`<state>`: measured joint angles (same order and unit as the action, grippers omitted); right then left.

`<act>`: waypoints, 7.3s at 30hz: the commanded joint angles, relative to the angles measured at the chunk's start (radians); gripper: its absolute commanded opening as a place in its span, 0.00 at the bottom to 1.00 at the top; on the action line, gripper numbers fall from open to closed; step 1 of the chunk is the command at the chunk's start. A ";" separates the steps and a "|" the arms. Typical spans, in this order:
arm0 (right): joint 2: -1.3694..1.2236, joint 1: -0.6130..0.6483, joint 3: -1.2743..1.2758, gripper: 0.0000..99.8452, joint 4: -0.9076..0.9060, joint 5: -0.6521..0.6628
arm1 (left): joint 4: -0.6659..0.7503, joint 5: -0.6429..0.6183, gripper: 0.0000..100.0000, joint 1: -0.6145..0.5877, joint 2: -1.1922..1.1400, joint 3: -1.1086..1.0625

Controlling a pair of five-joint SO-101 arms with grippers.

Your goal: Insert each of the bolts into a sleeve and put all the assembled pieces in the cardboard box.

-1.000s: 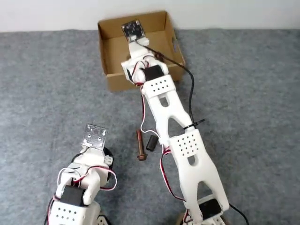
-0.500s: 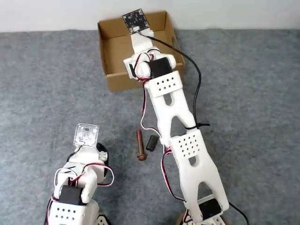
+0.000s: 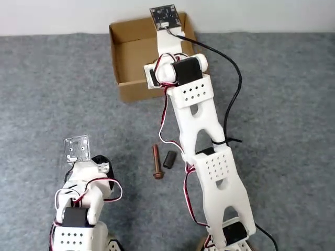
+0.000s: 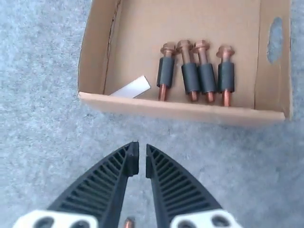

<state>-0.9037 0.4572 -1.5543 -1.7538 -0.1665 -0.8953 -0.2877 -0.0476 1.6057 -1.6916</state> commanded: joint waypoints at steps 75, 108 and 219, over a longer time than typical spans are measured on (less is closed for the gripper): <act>0.894 0.119 1.524 0.01 0.143 -0.249 | 0.026 -0.014 0.00 -0.002 0.000 0.005; 2.273 -0.398 2.588 0.01 0.292 -0.241 | -0.192 -0.021 0.01 0.239 -0.051 0.386; 2.459 -0.423 2.693 0.01 0.309 -0.195 | -0.549 -0.953 0.20 0.058 -1.662 1.423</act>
<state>1.5497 0.0445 1.1477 -1.4653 -0.3690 -1.4001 -1.3802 0.0153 -0.1143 -0.2954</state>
